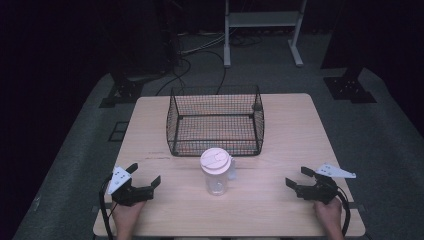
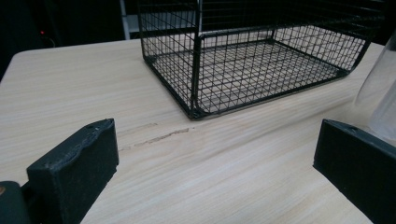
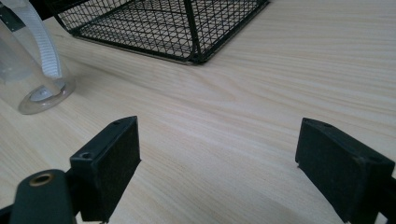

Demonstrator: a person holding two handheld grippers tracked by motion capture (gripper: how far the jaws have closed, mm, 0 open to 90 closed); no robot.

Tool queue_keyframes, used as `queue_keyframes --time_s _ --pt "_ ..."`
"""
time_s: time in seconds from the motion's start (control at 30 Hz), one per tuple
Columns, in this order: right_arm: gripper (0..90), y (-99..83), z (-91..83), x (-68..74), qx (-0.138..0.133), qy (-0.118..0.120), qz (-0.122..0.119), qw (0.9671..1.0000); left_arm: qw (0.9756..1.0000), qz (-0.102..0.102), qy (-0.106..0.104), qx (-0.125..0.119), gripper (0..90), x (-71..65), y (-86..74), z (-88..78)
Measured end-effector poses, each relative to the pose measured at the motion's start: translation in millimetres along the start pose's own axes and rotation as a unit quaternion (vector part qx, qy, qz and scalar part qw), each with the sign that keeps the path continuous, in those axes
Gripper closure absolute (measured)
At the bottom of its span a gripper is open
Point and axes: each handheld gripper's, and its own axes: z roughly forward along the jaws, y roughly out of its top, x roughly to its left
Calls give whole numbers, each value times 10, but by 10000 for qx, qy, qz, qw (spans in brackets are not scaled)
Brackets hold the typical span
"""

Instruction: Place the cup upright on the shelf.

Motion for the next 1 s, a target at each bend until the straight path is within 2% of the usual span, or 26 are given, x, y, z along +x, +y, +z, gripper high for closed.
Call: queue_keyframes --time_s 0.27,0.43,0.83,1.0 --pt "129 0 0 12 13 18 -13 10000 10000 57 -70 39 0 -46 0 25" --pt "129 1 6 25 44 34 -65 10000 9997 190 -139 108 0 -89 2 32" --pt "129 0 6 42 56 30 -116 9999 9989 234 -413 -21 0 -154 -3 6" --pt "129 0 10 48 68 39 -133 9999 9984 331 -455 57 0 -213 11 38"
